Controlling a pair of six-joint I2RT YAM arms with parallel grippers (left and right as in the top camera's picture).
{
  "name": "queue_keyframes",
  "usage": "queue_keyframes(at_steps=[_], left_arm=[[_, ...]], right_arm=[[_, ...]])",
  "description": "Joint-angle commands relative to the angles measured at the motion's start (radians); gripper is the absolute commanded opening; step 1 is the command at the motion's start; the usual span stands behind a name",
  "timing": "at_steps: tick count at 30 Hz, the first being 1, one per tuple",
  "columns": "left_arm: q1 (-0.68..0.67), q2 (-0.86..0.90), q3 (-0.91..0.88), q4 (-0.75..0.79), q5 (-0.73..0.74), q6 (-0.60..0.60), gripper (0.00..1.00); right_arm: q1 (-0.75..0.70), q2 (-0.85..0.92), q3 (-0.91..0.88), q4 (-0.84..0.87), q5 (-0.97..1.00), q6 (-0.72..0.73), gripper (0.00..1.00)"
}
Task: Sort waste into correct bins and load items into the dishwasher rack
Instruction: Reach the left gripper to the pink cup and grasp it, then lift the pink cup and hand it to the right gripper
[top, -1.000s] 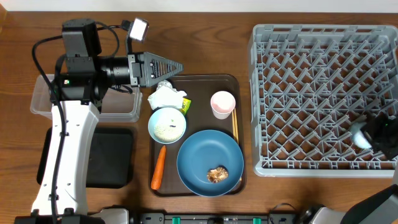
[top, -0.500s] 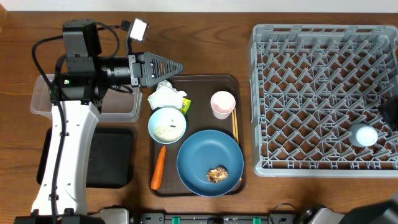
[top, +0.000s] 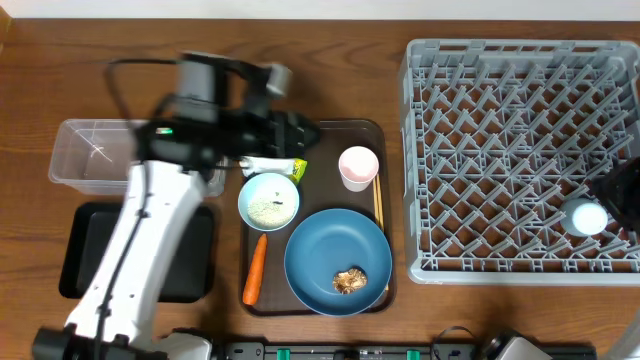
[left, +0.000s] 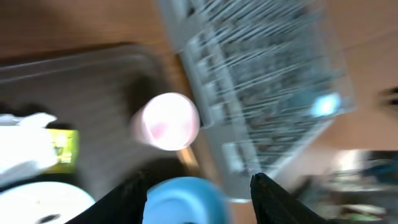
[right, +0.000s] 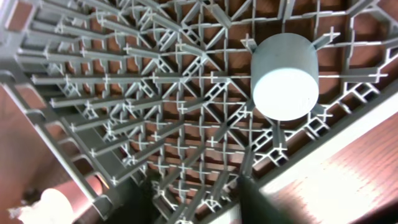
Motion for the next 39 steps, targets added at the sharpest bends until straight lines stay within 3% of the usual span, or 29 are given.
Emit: queue_keyframes(at_steps=[1,3,14,23,26,27,29,30,32,39], left_arm=[[-0.111,0.073,0.008,-0.011,-0.423,0.074,0.65],[-0.152,0.122,0.008,-0.013,-0.470,0.074,0.74],[-0.201,0.316,0.008,0.120,-0.412,-0.001,0.71],[-0.237,0.411,0.008,0.156,-0.476,-0.002,0.66],[-0.237,0.429,0.008,0.173,-0.468,-0.014,0.58],[-0.239,0.432,0.008,0.178,-0.465,-0.017,0.50],[-0.239,0.433,0.008,0.178,-0.465,-0.017,0.21],[-0.239,0.433,0.008,0.181,-0.466,-0.025,0.13],[-0.238,0.427,0.009,0.183,-0.466,-0.035,0.06],[-0.238,0.343,0.009,0.174,-0.465,-0.055,0.06]], right_arm=[[0.011,-0.001,0.004,-0.005,-0.037,-0.019,0.64],[0.011,0.000,0.004,-0.011,-0.052,-0.031,0.71],[0.013,0.000,0.003,-0.064,-0.054,-0.064,0.75],[0.013,0.000,0.003,-0.076,-0.054,-0.068,0.75],[0.013,0.000,0.003,-0.076,-0.054,-0.067,0.75],[0.013,0.000,0.003,-0.076,-0.054,-0.068,0.75],[0.013,0.000,0.003,-0.077,-0.054,-0.070,0.75],[0.013,0.000,0.003,-0.078,-0.054,-0.076,0.74],[0.013,-0.001,0.003,-0.079,-0.054,-0.088,0.72],[0.013,-0.042,0.004,-0.071,-0.242,-0.225,0.64]])
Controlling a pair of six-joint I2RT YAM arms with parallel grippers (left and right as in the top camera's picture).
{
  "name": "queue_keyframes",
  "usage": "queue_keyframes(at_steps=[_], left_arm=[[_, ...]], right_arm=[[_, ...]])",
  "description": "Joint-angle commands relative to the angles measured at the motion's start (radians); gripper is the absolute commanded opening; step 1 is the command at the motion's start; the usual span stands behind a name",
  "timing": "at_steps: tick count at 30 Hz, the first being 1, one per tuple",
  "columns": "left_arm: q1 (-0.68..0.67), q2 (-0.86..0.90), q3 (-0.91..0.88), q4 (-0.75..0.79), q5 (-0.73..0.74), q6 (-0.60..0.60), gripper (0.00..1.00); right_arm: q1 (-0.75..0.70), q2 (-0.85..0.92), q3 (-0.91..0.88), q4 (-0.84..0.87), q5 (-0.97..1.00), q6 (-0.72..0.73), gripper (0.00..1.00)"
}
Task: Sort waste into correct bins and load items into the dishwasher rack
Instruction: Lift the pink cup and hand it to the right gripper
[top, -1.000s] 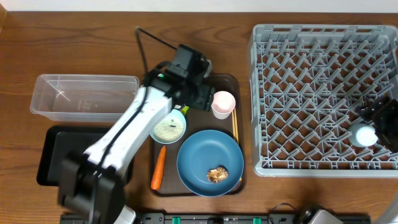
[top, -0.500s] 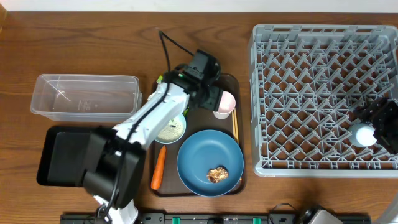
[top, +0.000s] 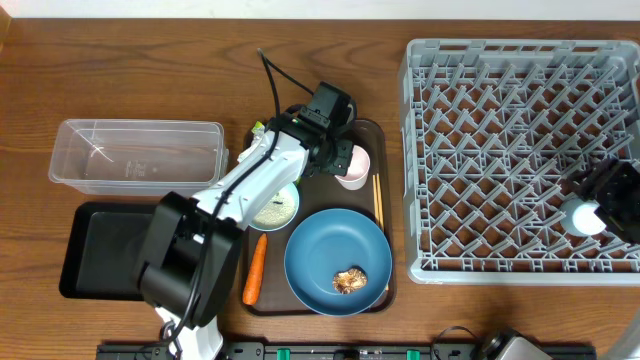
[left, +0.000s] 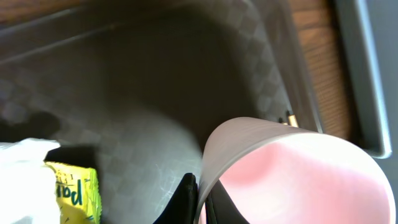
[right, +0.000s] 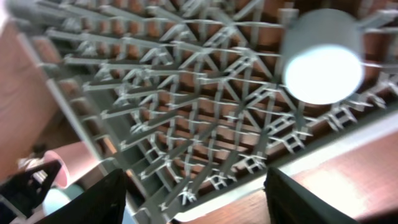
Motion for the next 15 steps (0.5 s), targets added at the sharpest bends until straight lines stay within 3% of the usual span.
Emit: queue_keyframes(at_steps=[1,5,10,15], left_arm=[[0.001,-0.091,0.010,-0.007,-0.004,-0.017,0.06],[0.032,-0.183,0.010,-0.043,0.117,-0.007,0.06],[0.174,-0.294,0.010,-0.034,0.540,0.011,0.06],[0.322,-0.341,0.010,0.026,0.969,0.010,0.06]], right_arm=[[0.013,-0.052,0.004,0.012,-0.171,-0.114,0.65],[0.017,-0.108,0.004,0.021,-0.307,-0.229,0.67],[0.055,-0.172,0.004,0.027,-0.478,-0.363,0.71],[0.137,-0.213,0.004,0.080,-0.591,-0.336,0.73]])
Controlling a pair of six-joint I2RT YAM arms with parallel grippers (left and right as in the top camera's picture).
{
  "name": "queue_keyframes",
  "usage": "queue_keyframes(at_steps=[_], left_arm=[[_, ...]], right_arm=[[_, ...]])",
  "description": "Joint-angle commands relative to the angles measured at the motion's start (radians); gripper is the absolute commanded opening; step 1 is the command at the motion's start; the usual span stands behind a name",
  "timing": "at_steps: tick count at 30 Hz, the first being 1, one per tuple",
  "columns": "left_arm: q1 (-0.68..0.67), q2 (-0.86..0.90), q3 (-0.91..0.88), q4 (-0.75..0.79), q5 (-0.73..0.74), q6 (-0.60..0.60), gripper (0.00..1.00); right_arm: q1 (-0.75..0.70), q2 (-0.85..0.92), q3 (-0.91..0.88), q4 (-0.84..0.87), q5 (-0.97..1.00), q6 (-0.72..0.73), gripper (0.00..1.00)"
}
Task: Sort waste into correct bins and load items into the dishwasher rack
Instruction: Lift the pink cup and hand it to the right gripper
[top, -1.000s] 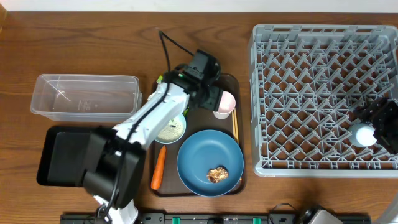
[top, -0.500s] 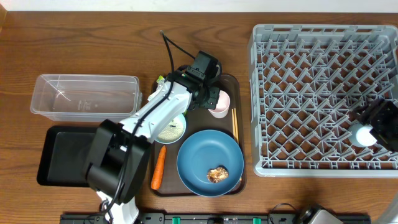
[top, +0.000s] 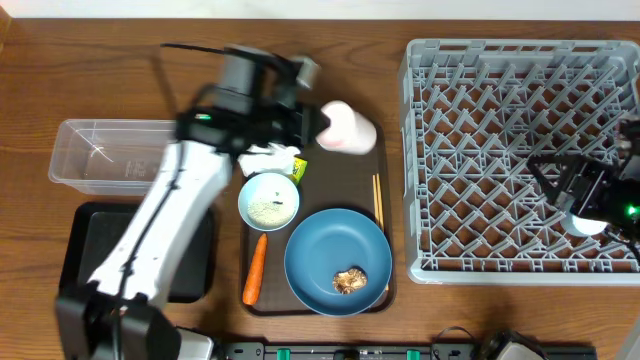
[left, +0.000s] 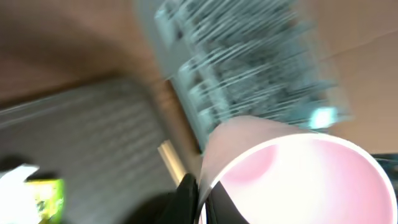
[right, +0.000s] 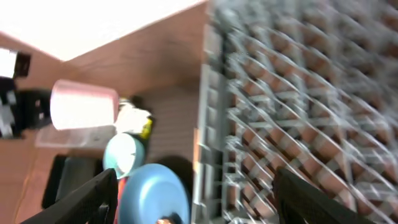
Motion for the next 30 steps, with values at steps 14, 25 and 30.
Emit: queue_keyframes(at_steps=[14,25,30], left_arm=[[0.100,-0.016,0.008,0.034,0.800,-0.018,0.06],[0.100,-0.018,0.008,0.332,0.799,-0.287,0.06],[0.100,-0.027,0.008,0.587,0.799,-0.510,0.06]], right_arm=[[0.451,-0.013,0.003,0.333,-0.278,0.098,0.75],[0.742,0.040,0.003,0.612,-0.116,0.250,0.75],[0.821,0.100,0.003,0.631,-0.054,0.224,0.74]])
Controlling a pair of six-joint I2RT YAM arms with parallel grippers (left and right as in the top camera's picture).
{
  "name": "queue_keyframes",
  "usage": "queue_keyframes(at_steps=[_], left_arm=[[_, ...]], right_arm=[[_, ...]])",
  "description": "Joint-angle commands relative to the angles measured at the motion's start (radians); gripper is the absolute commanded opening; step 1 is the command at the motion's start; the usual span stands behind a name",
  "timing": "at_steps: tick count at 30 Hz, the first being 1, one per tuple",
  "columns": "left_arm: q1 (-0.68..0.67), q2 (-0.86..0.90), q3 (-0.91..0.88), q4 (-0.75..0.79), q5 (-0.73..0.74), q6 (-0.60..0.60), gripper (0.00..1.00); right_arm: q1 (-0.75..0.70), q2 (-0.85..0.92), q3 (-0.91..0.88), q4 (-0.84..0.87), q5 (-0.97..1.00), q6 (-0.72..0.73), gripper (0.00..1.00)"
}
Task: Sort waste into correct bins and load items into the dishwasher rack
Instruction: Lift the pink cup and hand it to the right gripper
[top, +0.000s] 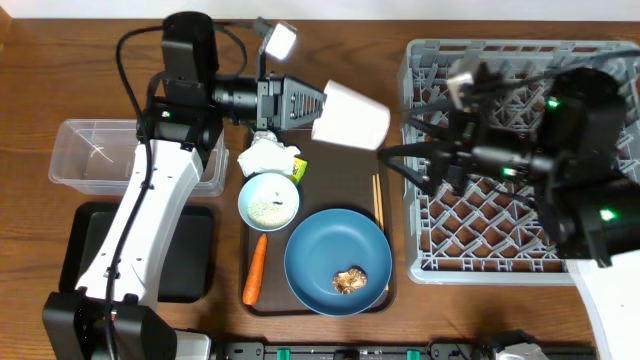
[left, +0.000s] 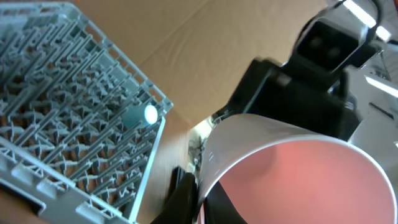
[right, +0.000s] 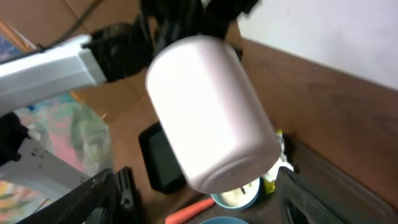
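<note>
The pink cup (top: 350, 115) hangs on its side above the back of the brown tray (top: 320, 135), base toward the rack. My left gripper (top: 312, 104) is shut on its rim, one finger (left: 186, 198) outside the wall of the cup (left: 292, 168). My right gripper (top: 405, 152) is raised over the left edge of the grey dishwasher rack (top: 520, 60), open, facing the cup's base. In the right wrist view the cup (right: 208, 109) fills the space ahead of the open right gripper (right: 202, 186), not touching either finger. A pale blue cup (left: 140, 115) stands upside down in the rack.
On the tray lie a blue plate (top: 337, 255) with food scraps, a small bowl (top: 268, 200), a carrot (top: 254, 268), chopsticks (top: 378, 200) and a crumpled wrapper (top: 272, 158). A clear bin (top: 120, 150) and a black bin (top: 100, 250) sit at the left.
The left gripper now holds the pink cup higher and farther right, base toward the rack. The right arm has gone from the rack's right side to its left edge, open jaws facing the cup.
At first the pink cup stood on the tray with the left gripper open above it, and the right gripper hung open over the pale blue cup in the rack. Then the left gripper was shut on the pink cup's rim, then held it lifted; now both arms meet at it.
</note>
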Motion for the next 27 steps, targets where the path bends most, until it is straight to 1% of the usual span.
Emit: queue_keyframes(at_steps=[1,4,13,21,27], left_arm=[[0.000,-0.017,0.010,0.074,0.024,-0.196,0.06],[0.000,-0.027,0.010,0.105,0.024,-0.224,0.06],[0.000,-0.035,0.010,0.105,0.024,-0.231,0.06],[0.000,-0.036,0.010,0.105,0.024,-0.233,0.06],[0.000,-0.039,0.010,0.105,0.025,-0.301,0.06]], right_arm=[[0.039,0.037,0.004,0.012,0.047,-0.011,0.74],[0.048,0.049,0.004,0.037,0.047,-0.026,0.73],[0.047,0.050,0.004,0.137,0.065,-0.024,0.76],[0.079,0.076,0.004,0.148,0.061,-0.041,0.80],[0.108,0.100,0.004,0.170,0.058,-0.078,0.79]])
